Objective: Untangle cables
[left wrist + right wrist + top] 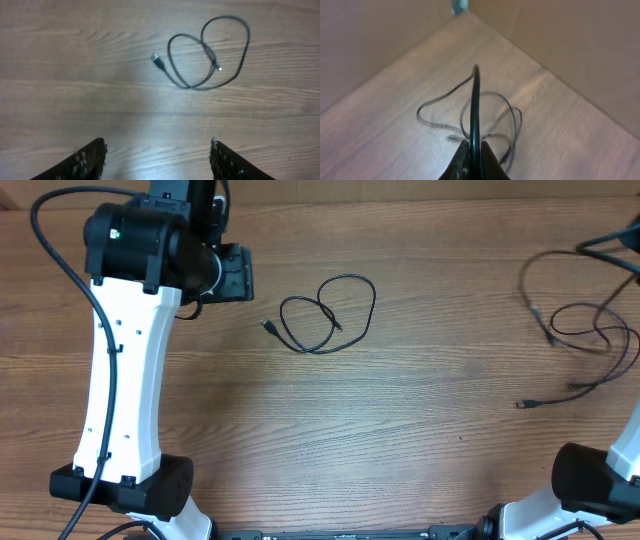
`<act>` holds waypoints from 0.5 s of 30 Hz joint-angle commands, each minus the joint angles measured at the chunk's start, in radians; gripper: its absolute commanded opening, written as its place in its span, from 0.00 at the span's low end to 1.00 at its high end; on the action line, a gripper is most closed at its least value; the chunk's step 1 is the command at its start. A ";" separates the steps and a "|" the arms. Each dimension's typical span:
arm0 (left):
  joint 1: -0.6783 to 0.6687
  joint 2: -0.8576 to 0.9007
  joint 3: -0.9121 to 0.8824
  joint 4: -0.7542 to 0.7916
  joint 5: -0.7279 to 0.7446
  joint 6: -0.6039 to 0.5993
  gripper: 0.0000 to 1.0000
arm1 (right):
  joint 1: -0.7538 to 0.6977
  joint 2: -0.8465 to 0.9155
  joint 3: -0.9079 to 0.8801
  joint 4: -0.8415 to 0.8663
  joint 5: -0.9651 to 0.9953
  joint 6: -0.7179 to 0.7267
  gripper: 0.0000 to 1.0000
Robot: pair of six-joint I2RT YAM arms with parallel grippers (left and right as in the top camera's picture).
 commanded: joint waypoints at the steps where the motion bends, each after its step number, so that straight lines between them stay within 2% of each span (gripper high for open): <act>1: 0.008 -0.011 0.002 -0.027 -0.023 0.007 0.67 | -0.021 0.002 0.012 -0.034 -0.074 0.029 0.04; 3: 0.009 -0.011 0.002 -0.037 -0.022 0.008 0.67 | -0.026 0.013 0.012 -0.065 -0.076 0.029 0.05; 5: 0.009 -0.011 0.002 -0.037 -0.022 0.007 0.67 | -0.027 0.024 0.012 -0.085 -0.076 0.028 0.12; 8: 0.010 -0.011 0.002 -0.037 -0.021 0.007 0.68 | -0.027 0.033 0.012 -0.106 -0.077 0.029 0.43; 9: 0.010 -0.011 0.002 -0.037 -0.021 0.007 0.68 | -0.026 0.033 0.011 -0.108 -0.077 0.029 0.50; 15: 0.010 -0.011 0.002 -0.037 -0.021 0.008 0.69 | -0.026 0.033 0.011 -0.112 -0.135 0.028 0.61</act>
